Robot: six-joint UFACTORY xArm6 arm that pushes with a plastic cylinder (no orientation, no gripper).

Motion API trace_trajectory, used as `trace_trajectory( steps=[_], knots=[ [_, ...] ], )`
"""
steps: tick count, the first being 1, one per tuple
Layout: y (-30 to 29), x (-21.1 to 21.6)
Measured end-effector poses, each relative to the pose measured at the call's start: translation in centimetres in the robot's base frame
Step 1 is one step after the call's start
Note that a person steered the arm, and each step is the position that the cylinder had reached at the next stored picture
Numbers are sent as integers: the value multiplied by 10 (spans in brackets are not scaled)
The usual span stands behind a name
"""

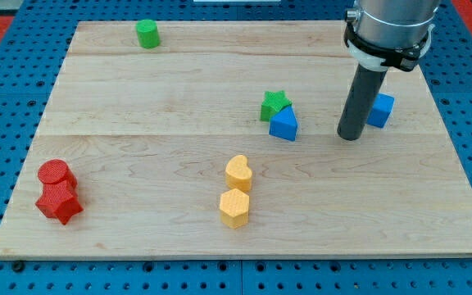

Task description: Slide the blue cube to the green star and blue triangle

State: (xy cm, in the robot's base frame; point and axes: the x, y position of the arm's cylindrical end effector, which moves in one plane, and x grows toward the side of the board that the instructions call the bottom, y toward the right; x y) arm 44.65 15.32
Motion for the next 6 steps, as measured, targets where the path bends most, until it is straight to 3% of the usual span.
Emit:
trace_trajectory(
  steps=[3,4,6],
  knots=[
    [5,1],
    [96,23],
    [124,-28]
  ],
)
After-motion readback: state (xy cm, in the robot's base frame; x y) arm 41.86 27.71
